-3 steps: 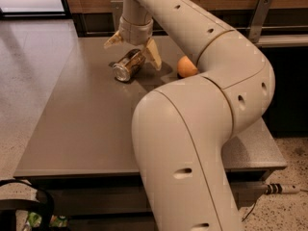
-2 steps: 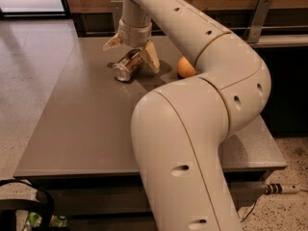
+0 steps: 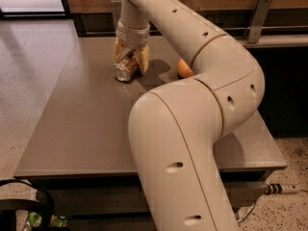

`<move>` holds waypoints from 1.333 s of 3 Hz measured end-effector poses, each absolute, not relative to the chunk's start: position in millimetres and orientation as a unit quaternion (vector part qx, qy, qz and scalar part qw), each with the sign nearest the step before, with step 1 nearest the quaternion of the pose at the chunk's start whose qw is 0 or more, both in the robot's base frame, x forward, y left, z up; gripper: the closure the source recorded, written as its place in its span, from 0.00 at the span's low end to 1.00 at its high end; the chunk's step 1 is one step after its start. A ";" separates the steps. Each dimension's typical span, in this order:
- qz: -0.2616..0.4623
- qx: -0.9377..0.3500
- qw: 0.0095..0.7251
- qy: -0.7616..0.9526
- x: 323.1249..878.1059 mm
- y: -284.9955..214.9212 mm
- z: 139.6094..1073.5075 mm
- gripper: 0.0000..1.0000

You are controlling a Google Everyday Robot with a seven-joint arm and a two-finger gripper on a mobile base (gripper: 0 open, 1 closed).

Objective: Place orange can upright

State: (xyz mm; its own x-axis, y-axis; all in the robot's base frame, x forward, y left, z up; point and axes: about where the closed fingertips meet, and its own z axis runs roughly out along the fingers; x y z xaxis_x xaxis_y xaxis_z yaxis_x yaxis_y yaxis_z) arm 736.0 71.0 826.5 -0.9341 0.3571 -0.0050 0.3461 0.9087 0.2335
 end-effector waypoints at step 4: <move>0.119 0.177 0.033 0.976 740.7 72.0 825.6 1.00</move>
Offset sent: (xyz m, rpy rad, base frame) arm 0.0018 0.0018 -0.0016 0.0024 -0.0033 0.0022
